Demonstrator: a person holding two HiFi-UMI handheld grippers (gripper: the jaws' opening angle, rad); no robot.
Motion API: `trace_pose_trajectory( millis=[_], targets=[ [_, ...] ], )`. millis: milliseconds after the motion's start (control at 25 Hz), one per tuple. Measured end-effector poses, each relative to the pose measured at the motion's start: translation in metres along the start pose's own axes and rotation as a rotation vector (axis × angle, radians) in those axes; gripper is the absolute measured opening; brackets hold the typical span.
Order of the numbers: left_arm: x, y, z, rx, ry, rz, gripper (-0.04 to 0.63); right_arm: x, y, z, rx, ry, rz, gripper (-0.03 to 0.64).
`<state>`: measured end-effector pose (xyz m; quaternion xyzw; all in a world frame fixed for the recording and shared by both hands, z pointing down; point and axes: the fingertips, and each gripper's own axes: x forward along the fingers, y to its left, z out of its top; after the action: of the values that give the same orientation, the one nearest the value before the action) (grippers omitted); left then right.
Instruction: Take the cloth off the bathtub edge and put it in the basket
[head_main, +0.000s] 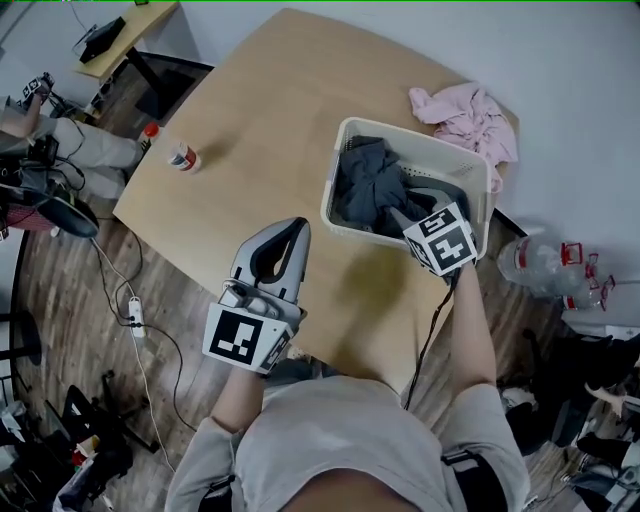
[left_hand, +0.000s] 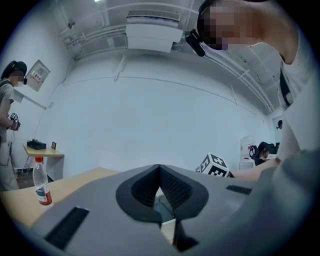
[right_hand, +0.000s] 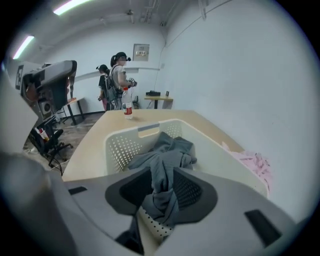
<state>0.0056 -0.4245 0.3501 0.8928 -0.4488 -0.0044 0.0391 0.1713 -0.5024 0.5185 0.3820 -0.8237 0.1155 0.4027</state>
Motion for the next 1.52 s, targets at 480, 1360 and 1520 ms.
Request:
trace_pose_trajectory(
  millis=[480, 1360, 1520],
  targets=[
    [-0.018, -0.036, 0.018, 0.04, -0.043, -0.106, -0.003, -0.078, 0.022, 0.018, 0.184, -0.342, -0.174, 0.009],
    [-0.091, -0.093, 0.035, 0.066, -0.108, -0.311, -0.003, -0.205, 0.135, 0.029, 0.32, -0.63, -0.318, 0.009],
    [-0.109, -0.103, 0.035, 0.067, -0.112, -0.34, -0.003, -0.224, 0.156, 0.022, 0.335, -0.652, -0.354, 0.009]
  ],
)
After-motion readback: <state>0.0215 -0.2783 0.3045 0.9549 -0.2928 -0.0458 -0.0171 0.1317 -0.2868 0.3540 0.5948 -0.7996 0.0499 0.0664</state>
